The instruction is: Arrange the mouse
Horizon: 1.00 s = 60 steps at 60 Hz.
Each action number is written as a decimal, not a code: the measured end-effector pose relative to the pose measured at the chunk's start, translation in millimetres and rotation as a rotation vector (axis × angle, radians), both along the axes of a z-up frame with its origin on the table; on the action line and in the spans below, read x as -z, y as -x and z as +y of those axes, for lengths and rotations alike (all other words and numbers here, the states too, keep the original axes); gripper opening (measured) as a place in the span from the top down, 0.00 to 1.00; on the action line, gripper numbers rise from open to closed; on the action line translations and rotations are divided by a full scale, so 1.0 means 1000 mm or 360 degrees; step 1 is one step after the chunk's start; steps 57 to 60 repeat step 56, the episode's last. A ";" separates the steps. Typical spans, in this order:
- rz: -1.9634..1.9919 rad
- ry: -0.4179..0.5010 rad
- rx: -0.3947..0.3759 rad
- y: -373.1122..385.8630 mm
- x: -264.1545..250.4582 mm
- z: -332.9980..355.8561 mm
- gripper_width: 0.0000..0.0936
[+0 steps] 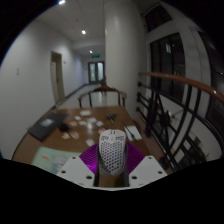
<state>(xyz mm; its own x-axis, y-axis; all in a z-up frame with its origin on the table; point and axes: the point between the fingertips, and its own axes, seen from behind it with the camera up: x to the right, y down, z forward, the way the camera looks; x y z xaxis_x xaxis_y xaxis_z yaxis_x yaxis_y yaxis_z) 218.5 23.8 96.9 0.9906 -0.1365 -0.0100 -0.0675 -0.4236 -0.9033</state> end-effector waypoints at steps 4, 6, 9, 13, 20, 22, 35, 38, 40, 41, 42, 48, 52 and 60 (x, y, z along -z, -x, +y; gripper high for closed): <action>-0.0029 -0.0130 -0.0062 0.047 -0.042 0.001 0.64; -0.0038 -0.0165 -0.0091 0.070 -0.062 -0.002 0.64; -0.0021 -0.0182 -0.0154 0.113 -0.066 -0.004 0.62; 0.0044 -0.0140 -0.0250 0.168 -0.044 -0.005 0.61; 0.0068 0.0121 -0.0356 0.223 0.039 -0.003 0.61; 0.0081 0.0200 -0.0349 0.228 0.060 -0.006 0.61; 0.0060 0.0297 -0.0313 0.225 0.112 -0.011 0.55; 0.0096 0.0315 -0.0338 0.225 0.110 -0.012 0.50; 0.0109 0.0332 -0.0363 0.226 0.110 -0.013 0.46; 0.0113 0.0344 -0.0376 0.226 0.110 -0.014 0.45; 0.0115 0.0356 -0.0392 0.226 0.109 -0.016 0.43; 0.0087 0.0413 -0.0478 0.221 0.100 -0.043 0.29; 0.0009 0.0388 -0.0500 0.208 0.086 -0.061 0.16; -0.0040 0.0371 -0.0491 0.193 0.075 -0.082 0.09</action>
